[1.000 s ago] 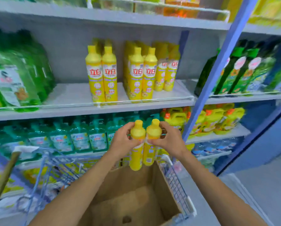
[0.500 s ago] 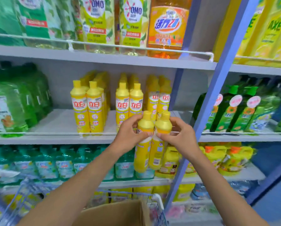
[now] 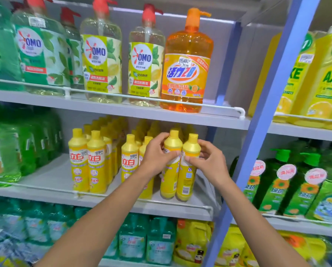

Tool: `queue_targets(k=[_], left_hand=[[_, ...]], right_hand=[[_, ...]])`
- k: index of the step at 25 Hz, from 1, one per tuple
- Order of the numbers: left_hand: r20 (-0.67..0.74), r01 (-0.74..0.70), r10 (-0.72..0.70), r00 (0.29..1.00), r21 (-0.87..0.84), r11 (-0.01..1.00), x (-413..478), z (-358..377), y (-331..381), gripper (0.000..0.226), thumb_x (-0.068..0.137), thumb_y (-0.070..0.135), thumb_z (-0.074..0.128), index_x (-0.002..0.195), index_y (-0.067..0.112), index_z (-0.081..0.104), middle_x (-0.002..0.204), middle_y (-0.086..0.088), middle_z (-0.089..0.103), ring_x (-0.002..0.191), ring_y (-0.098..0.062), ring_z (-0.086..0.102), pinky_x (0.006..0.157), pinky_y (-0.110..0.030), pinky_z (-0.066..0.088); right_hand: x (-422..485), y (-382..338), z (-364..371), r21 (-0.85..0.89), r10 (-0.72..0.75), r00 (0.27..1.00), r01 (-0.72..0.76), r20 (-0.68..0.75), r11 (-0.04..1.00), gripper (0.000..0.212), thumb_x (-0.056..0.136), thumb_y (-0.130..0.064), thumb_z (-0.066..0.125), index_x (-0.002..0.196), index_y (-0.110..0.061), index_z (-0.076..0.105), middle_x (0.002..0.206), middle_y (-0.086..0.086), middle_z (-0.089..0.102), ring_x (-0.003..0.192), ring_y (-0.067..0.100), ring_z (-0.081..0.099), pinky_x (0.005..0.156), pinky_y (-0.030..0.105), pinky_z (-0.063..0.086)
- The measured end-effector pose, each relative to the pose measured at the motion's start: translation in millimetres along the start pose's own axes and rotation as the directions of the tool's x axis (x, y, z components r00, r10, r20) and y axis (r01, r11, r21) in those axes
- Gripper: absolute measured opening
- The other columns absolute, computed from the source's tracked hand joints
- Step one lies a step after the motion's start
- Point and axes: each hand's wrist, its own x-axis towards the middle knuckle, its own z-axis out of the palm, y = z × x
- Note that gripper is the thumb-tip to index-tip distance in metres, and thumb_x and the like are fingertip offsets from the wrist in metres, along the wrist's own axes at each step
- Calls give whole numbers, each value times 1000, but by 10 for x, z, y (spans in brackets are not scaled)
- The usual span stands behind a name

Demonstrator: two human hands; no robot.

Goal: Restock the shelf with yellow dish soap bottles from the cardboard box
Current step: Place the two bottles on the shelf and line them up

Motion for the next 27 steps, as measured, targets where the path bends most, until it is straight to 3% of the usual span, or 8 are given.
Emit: queue_targets(k=[3, 6, 14, 17, 20, 23, 27], left_hand=[[-7, 26, -26, 1000, 41, 999, -4, 81, -149, 47, 67, 25, 87, 109, 28, 65, 98, 5, 74, 90, -11, 70, 85, -44, 58], [0, 31, -31, 1000, 97, 995, -77, 189, -277, 61, 65, 41, 81, 122, 26, 63, 108, 7, 72, 100, -13, 69, 87, -44, 57], [-112, 42, -28, 993, 125, 991, -166, 372, -469, 59, 77, 37, 80, 131, 36, 54, 119, 16, 65, 111, -7, 63, 94, -40, 56], [-100, 24, -14, 995, 105, 994, -258, 385, -498, 59, 81, 33, 78, 130, 45, 48, 121, 26, 62, 115, 0, 61, 97, -29, 53], [1, 72, -72, 997, 86, 994, -405, 386, -729, 66, 83, 24, 78, 139, 35, 46, 125, 20, 64, 116, 0, 61, 97, -32, 54], [80, 167, -180, 980, 144, 975, -603, 400, -918, 68, 85, 23, 76, 141, 40, 41, 128, 20, 62, 117, 2, 60, 99, -36, 55], [56, 184, -197, 979, 179, 967, -641, 423, -975, 63, 83, 25, 79, 134, 38, 43, 120, 17, 65, 108, 0, 63, 91, -34, 58]], right_hand=[[44, 249, 60, 31, 44, 999, -45, 9, 999, 67, 68, -14, 93, 127, -15, 64, 102, -1, 78, 94, 18, 75, 78, 26, 60], [27, 384, 65, 50, 69, 998, -69, -7, 996, 66, 69, -13, 92, 128, -14, 63, 101, -1, 78, 92, 13, 75, 75, 22, 59], [-17, 336, -27, 4, 71, 997, -71, 35, 997, 59, 74, -12, 89, 125, -24, 63, 107, -12, 75, 98, -1, 70, 74, 10, 53], [-134, 419, 25, 8, 74, 997, -74, 18, 997, 64, 75, -12, 88, 131, -23, 59, 116, -10, 72, 107, 0, 67, 85, 14, 54], [-301, 556, 122, 57, 112, 994, -112, 7, 992, 69, 75, -7, 87, 135, -16, 55, 122, -6, 71, 110, 0, 67, 91, 18, 55], [-400, 644, 201, 113, 160, 987, -159, -2, 981, 70, 75, -19, 88, 137, -20, 53, 124, -8, 70, 114, 4, 66, 92, 21, 55], [-418, 722, 259, 124, 209, 978, -206, -15, 971, 65, 73, -34, 86, 130, -24, 57, 121, -10, 72, 111, 7, 68, 96, 35, 58]])
